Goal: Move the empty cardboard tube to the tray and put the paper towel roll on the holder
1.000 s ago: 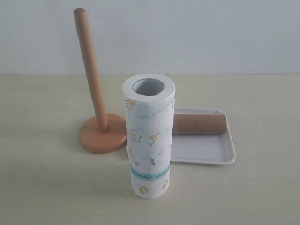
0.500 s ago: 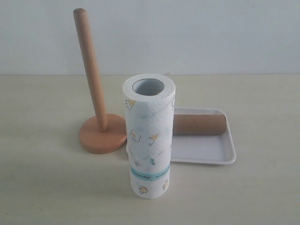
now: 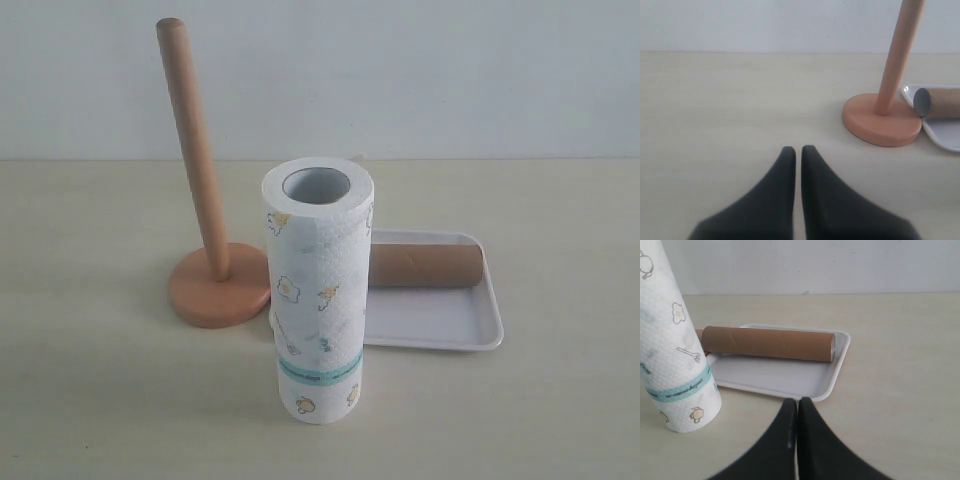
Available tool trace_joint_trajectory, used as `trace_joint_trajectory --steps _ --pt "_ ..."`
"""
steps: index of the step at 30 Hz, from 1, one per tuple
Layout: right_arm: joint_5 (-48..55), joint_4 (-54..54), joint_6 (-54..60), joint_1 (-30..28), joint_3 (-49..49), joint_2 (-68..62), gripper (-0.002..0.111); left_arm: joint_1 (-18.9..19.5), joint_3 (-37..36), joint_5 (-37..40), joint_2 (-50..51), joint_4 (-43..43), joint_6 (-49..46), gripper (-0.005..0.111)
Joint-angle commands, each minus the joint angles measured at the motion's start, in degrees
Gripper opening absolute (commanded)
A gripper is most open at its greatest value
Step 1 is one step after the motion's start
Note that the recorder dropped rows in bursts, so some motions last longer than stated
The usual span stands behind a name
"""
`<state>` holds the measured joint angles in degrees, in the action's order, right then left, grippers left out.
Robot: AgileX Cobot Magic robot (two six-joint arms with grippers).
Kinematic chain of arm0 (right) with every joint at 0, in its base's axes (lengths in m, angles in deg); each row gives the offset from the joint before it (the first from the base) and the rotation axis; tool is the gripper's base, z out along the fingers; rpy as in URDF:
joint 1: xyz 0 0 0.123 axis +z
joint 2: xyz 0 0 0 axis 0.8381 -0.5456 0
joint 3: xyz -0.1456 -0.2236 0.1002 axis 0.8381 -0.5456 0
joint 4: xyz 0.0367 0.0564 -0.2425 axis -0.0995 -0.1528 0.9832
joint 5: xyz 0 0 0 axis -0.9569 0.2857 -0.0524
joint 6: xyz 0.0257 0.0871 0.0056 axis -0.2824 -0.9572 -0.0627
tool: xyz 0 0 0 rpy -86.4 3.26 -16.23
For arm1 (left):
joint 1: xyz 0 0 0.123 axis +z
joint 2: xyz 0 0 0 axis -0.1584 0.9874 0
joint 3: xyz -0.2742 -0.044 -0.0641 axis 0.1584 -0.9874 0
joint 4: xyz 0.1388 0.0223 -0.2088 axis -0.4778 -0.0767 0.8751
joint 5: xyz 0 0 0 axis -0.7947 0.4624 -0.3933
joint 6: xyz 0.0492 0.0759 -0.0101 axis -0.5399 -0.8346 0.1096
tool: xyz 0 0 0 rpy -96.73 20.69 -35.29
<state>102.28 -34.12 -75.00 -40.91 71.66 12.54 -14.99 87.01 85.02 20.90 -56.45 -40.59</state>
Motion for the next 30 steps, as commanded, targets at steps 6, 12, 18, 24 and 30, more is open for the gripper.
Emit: trace_joint_trajectory --steps 6,12,18,24,30 --pt "-0.4 0.0 0.2 -0.1 0.0 0.2 0.000 0.2 -0.2 0.0 -0.1 -0.4 -0.3 0.004" --pt "-17.0 0.0 0.2 -0.1 0.0 0.2 0.000 0.2 -0.2 0.0 -0.1 -0.4 -0.3 0.004" --pt "-54.5 1.3 -17.8 -0.1 0.0 0.2 0.000 0.2 -0.2 0.0 -0.1 -0.4 -0.3 0.004" --pt "-49.1 33.2 -40.4 -0.1 15.9 -14.0 0.000 0.2 -0.2 0.0 -0.1 -0.4 -0.3 0.004" --pt "-57.3 60.4 -65.3 -0.1 16.4 -40.2 0.000 0.2 -0.2 0.0 -0.1 -0.4 -0.3 0.004"
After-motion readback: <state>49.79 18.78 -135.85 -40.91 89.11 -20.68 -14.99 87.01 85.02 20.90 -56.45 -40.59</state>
